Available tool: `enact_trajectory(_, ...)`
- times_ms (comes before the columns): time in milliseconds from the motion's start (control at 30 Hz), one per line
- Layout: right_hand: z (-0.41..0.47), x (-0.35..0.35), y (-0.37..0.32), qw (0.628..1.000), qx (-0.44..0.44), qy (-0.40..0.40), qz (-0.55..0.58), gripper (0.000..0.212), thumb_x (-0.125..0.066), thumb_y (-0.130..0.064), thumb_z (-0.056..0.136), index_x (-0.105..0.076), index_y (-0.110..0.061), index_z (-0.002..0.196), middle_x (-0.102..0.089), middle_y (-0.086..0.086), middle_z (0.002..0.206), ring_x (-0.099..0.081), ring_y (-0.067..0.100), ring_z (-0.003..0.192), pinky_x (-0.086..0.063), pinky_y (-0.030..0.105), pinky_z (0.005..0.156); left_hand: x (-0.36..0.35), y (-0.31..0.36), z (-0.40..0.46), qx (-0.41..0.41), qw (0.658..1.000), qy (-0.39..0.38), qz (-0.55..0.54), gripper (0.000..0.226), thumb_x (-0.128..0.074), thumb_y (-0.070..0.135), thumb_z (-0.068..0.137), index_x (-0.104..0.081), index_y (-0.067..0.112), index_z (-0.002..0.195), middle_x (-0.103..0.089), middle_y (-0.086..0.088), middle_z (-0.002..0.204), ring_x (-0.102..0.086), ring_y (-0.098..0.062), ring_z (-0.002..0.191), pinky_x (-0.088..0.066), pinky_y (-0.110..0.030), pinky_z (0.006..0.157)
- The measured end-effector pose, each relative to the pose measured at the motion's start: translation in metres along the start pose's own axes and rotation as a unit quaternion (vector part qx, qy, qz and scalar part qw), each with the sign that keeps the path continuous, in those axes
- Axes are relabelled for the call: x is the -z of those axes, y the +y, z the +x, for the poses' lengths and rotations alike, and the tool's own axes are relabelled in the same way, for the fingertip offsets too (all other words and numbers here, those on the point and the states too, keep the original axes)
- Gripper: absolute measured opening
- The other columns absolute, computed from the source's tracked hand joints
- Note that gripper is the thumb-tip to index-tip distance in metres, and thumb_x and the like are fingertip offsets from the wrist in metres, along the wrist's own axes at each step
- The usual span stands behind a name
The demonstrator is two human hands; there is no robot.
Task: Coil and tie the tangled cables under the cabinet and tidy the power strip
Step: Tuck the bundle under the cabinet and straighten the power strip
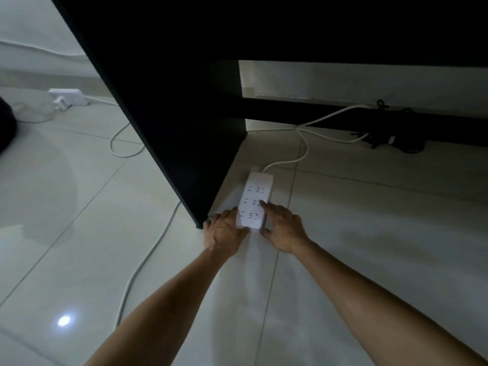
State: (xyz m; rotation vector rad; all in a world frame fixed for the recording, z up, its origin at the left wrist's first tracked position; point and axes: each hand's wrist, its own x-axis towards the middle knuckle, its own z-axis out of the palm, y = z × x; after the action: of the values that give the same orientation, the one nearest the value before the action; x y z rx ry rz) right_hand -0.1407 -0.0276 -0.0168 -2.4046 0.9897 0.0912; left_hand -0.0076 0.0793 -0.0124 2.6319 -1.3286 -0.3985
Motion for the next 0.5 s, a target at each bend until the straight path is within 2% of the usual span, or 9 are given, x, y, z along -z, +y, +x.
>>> enact_trajectory(100,0.025,0.001,-0.012,1.0,0.012,0.022,0.015,0.073,-0.055,-0.041,0.096,-0.018,-0.029,0.157,-0.022,-0.001,0.165,-0.026,0.023,0.147,-0.026,0.042,0.116,-0.003,-0.015,0.007,0.034,0.998,0.044,-0.038,0.053,-0.052,0.042,0.093,-0.038,0.027,0.142,-0.047,-0.002,0.144,-0.043,-0.027,0.129,-0.033,-0.041,0.108)
enact_trajectory(300,0.071,0.0,-0.035,0.999,0.016,-0.012,0.03,0.081,-0.057,-0.046,0.093,-0.011,-0.031,0.158,-0.01,0.0,0.167,-0.017,0.02,0.152,-0.02,0.043,0.119,-0.014,-0.019,0.019,0.099,0.984,0.077,-0.128,0.068,-0.046,0.036,0.095,-0.016,0.016,0.153,-0.039,-0.009,0.149,-0.043,-0.028,0.128,-0.034,-0.041,0.111)
enact_trajectory(433,0.085,0.0,-0.038,0.999,0.019,-0.024,0.033,0.081,-0.057,-0.042,0.094,-0.009,-0.032,0.158,-0.01,0.0,0.167,-0.016,0.02,0.151,-0.019,0.044,0.118,-0.02,-0.007,0.016,0.111,0.97,0.115,-0.183,0.064,-0.047,0.032,0.094,-0.021,0.016,0.151,-0.038,-0.01,0.142,-0.047,-0.029,0.122,-0.043,-0.04,0.104)
enact_trajectory(500,0.087,0.0,-0.039,0.999,0.019,-0.021,0.035,0.08,-0.057,-0.039,0.094,-0.008,-0.032,0.158,-0.011,0.0,0.167,-0.016,0.02,0.151,-0.019,0.044,0.118,-0.02,0.0,0.016,0.124,0.969,0.113,-0.184,0.064,-0.046,0.031,0.095,-0.02,0.013,0.151,-0.035,-0.012,0.142,-0.045,-0.03,0.124,-0.041,-0.041,0.106)
